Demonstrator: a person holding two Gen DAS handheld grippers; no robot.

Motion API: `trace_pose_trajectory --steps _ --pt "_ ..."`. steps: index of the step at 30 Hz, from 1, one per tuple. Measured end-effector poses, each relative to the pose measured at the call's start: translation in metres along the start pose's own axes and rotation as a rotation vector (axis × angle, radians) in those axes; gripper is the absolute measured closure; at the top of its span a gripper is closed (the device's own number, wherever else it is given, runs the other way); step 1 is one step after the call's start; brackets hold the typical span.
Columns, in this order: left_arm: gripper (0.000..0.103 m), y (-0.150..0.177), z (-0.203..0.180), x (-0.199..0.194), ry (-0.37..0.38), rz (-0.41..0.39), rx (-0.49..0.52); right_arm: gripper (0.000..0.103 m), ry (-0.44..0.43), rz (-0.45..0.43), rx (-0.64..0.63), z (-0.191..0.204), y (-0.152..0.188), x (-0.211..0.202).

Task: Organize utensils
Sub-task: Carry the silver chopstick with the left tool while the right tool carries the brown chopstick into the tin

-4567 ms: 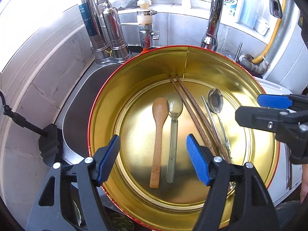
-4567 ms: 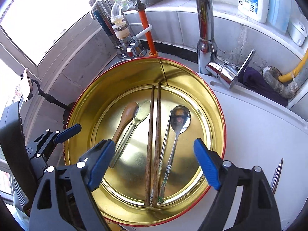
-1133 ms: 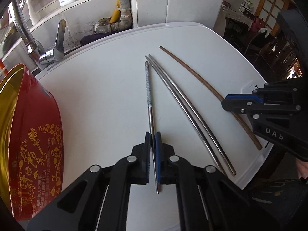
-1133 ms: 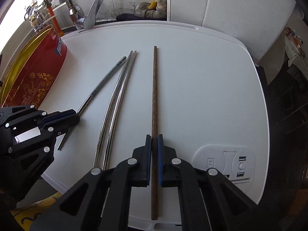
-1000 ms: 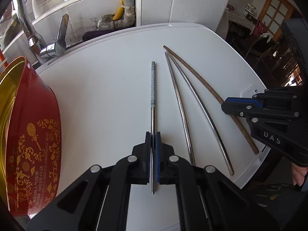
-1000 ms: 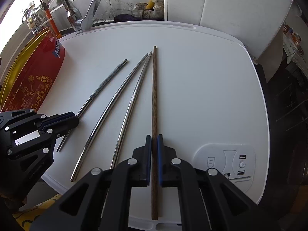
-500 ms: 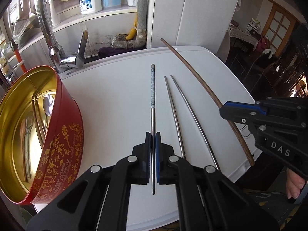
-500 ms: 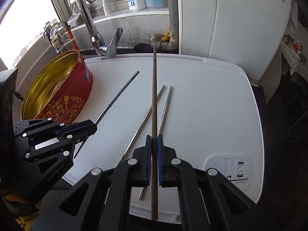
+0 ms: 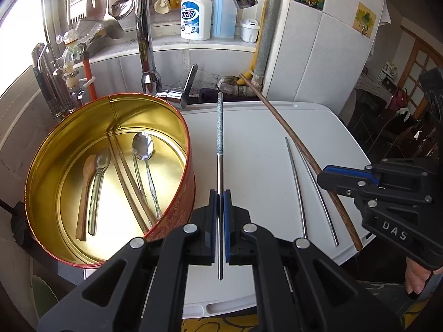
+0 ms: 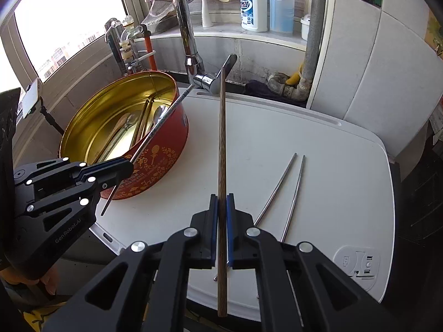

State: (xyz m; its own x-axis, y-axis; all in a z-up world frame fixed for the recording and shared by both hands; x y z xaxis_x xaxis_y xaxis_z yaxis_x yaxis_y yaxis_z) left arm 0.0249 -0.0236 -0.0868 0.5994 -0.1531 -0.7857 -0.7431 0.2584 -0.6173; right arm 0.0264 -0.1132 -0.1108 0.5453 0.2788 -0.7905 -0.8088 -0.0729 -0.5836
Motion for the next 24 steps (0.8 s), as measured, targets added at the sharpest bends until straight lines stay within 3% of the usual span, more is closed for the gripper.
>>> trace_pose_trajectory --steps 13,24 --pt "0.099 0.026 0.096 -0.034 -0.100 -0.027 -0.120 0.097 -0.084 0.025 -0.114 0.094 -0.021 0.026" --pt "0.098 0.038 0.164 -0.031 -0.131 -0.004 -0.197 0.097 -0.120 0.076 -0.184 0.161 -0.046 0.061"
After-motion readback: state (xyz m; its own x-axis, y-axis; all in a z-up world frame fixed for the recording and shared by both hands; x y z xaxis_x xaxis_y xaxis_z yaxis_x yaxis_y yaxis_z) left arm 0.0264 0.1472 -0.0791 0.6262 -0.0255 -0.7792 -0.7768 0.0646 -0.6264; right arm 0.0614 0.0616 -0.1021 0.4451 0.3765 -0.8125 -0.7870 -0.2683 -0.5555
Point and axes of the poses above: each gripper's, at about its wrist camera, not at the fingertips, and x roughly the way its jaws point, z to its left, y to its underside, the point moved 4 cm from there along x, roughly the way its jaws point, and after that the axes turned 10 degrees about x, right-handed, at the moved point
